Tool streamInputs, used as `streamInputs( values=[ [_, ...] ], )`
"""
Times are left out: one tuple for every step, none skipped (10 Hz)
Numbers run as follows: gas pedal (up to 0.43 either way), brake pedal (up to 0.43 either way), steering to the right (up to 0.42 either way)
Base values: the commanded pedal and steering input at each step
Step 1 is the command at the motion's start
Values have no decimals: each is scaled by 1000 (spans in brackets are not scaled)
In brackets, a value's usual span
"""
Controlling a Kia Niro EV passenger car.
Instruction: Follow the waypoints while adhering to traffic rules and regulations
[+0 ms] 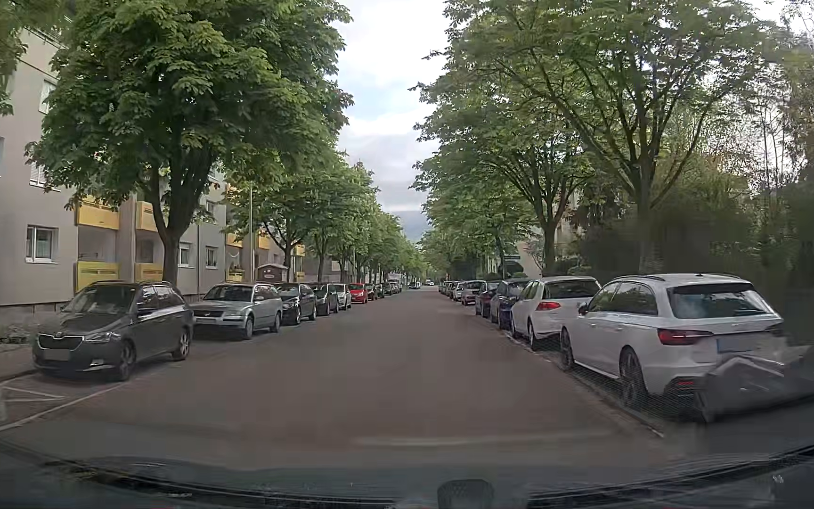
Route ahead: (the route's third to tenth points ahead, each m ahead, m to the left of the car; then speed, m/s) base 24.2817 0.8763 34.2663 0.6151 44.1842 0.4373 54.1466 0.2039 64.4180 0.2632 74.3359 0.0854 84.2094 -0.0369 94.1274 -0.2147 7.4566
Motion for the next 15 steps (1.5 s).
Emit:
streamInputs(
  values=[
    [67,0,0],
    [67,0,0],
    [67,0,0],
    [67,0,0],
    [67,0,0],
    [79,0,0],
    [79,0,0],
    [79,0,0],
    [79,0,0],
    [79,0,0],
    [79,0,0],
    [79,0,0],
    [79,0,0],
    [79,0,0],
    [79,0,0]
  ],
)
